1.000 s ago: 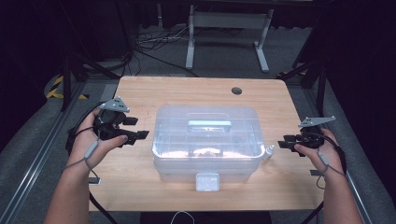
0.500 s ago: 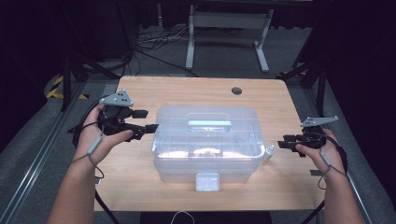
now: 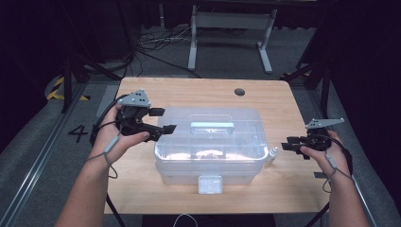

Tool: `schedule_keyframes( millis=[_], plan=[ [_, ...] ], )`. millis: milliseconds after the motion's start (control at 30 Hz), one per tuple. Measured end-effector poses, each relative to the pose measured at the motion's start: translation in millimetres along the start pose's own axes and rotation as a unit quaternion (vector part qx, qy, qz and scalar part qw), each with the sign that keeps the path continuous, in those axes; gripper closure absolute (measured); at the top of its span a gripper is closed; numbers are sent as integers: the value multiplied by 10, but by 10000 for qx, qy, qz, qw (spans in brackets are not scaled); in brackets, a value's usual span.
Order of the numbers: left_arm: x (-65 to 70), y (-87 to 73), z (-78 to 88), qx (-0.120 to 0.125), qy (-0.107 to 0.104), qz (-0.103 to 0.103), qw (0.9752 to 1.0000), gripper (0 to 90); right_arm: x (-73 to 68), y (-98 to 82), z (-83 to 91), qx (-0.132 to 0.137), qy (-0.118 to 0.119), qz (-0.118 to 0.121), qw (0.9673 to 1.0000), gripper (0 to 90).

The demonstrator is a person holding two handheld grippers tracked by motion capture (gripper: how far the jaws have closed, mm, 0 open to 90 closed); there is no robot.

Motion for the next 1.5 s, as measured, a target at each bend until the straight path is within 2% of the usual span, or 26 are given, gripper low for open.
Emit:
schedule_keyframes(
  millis=[233, 333, 600, 900, 967, 1067, 1167, 1233, 1300, 1500],
  plan=[
    [85, 107, -176, -6, -202, -175, 9996, 269, -3, 0, 21, 53, 20, -24, 10000, 557],
    [108, 124, -231, -19, -265, -170, 9995, 263, -3, 2, 20, 59, 28, -36, 10000, 557],
    [124, 172, -429, 22, -297, -240, 9993, 270, -4, 15, 9, 75, 61, -28, 9999, 557],
    [139, 135, -651, -381, -307, -317, 9983, 255, -3, 20, -10, 97, 42, -34, 9999, 546],
    [139, 131, -669, -410, -327, -309, 9981, 248, -5, 21, -9, 112, 38, -50, 9999, 546],
    [139, 113, -720, -581, -268, -335, 9974, 266, -8, 22, -12, 118, 26, -63, 9999, 541],
    [129, 104, -759, -652, -182, -333, 9971, 268, -14, 21, -18, 97, 29, -59, 9999, 541],
    [131, 98, -770, -683, -146, -369, 9969, 301, -23, 21, -25, 95, 40, -59, 9999, 540],
    [134, 93, -771, -732, -148, -474, 9961, 372, -24, 20, -26, 91, 39, -56, 9999, 540],
    [177, 91, -761, -823, -314, -646, 9940, 597, -23, 16, -23, 95, 43, -51, 9999, 541]
  ],
)
Point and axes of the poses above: each handheld gripper's, and its own axes: z roughly backward along the jaws, y roughly out of its top, x roughly to its right, the point moved 4 cm from there along -z, roughly forward along the jaws, and after that the axes turned 6 degrees about x, right-handed, at the moved point
